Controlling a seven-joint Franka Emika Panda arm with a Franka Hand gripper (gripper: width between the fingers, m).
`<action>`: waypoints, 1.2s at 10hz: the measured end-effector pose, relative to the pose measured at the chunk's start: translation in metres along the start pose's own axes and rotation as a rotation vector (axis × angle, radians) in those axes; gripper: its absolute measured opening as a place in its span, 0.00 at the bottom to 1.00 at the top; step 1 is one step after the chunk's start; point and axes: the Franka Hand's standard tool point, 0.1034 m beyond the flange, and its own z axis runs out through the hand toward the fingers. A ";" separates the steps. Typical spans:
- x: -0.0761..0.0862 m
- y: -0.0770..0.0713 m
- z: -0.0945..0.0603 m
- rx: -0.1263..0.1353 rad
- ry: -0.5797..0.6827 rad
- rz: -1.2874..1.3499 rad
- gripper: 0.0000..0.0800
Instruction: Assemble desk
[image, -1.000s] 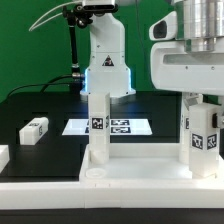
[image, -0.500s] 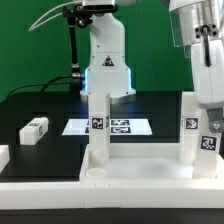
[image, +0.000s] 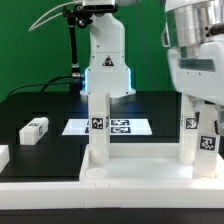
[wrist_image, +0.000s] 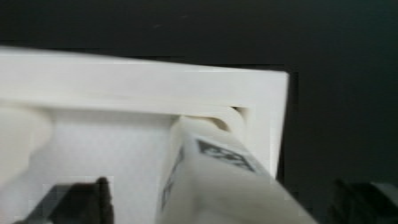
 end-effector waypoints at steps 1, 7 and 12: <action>0.005 -0.001 0.000 0.028 0.016 -0.038 0.79; -0.002 -0.005 -0.004 -0.059 0.085 -0.744 0.81; -0.006 0.002 0.000 -0.089 0.087 -0.638 0.51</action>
Offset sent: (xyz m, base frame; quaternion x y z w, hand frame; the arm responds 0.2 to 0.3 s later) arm 0.0000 0.0000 0.0000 0.0000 0.0000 -0.1296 0.9916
